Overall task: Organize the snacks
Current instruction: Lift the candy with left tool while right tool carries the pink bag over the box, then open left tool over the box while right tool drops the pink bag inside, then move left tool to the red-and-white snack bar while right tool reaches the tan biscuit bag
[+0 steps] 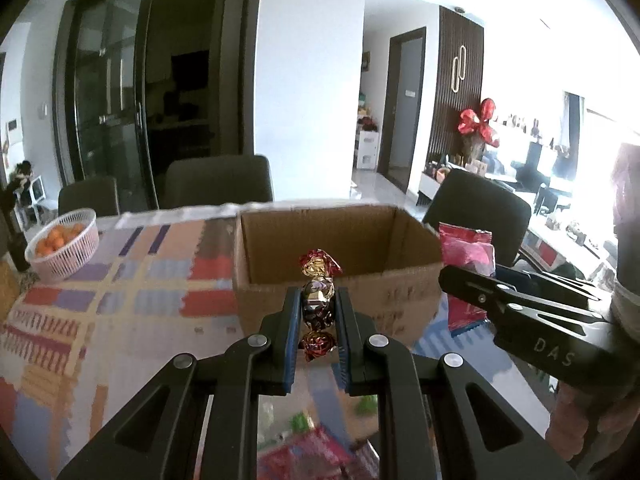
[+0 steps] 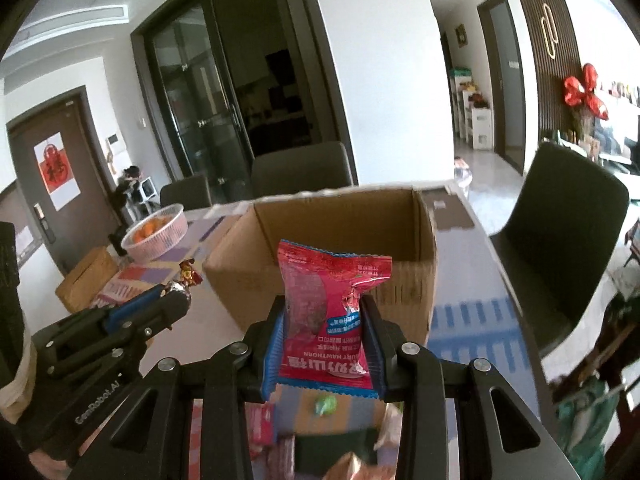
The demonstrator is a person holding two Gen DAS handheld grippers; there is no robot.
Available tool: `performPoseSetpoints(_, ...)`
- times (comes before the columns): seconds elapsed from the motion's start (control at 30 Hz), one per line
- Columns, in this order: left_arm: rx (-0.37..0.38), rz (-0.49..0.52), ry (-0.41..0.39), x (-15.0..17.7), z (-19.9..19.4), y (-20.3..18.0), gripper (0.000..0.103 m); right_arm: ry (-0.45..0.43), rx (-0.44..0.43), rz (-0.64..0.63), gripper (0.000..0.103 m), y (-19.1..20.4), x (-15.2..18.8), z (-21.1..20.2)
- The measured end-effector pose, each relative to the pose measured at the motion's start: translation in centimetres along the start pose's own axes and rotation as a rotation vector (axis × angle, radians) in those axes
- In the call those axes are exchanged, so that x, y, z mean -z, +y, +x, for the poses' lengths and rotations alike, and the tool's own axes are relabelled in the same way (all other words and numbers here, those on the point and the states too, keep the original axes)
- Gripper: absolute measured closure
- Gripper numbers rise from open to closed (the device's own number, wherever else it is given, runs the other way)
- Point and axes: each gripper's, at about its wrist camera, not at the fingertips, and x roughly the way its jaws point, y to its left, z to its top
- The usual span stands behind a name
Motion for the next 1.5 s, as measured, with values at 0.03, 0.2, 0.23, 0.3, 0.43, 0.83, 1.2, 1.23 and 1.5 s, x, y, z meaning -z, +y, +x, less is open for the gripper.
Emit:
performPoseSetpoints(0.03, 0.001, 0.006, -0.011, -0.5, 0.2, 0.0, 0.085, -0.009, 0.003, -0.008, 0.067, 0.1, -0.6, 0.2)
performPoseSetpoints(0.2, -0.01, 0.03, -0.022, -2.6, 2.0, 0.3, 0.085, -0.036, 0.001, -0.03, 0.066, 0.2, -3.1, 1.2)
performPoseSetpoints(0.23, -0.007, 0.029, -0.01, -3.0, 2.7, 0.5, 0.085, -0.035, 0.0, -0.034, 0.066, 0.2, -3.6, 1.6)
performPoseSetpoints(0.3, 0.002, 0.016, 0.012, -3.6, 4.0, 1.0, 0.085, -0.03, 0.0, -0.037, 0.066, 0.2, -4.3, 2.3)
performPoseSetpoints(0.43, 0.011, -0.007, 0.064, -4.5, 6.6, 1.8, 0.085, 0.001, 0.008, -0.039, 0.066, -0.2, -5.5, 4.5)
performPoseSetpoints(0.83, -0.06, 0.014, 0.091, -4.7, 9.3, 2.2, 0.055, 0.102, 0.051, 0.005, 0.044, -2.1, -6.2, 9.0)
performPoseSetpoints(1.2, -0.075, 0.042, 0.031, -3.2, 3.5, 1.6, 0.037, 0.065, 0.033, -0.027, 0.043, -0.8, -4.1, 4.6)
performPoseSetpoints(1.23, -0.076, 0.039, 0.026, -3.0, 2.7, 1.5, 0.037, 0.06, 0.031, -0.031, 0.04, -0.6, -4.0, 4.2)
performPoseSetpoints(1.5, -0.094, 0.036, 0.009, -1.3, -1.8, 1.0, 0.033, -0.014, 0.072, -0.084, 0.028, 0.8, -2.3, -0.8)
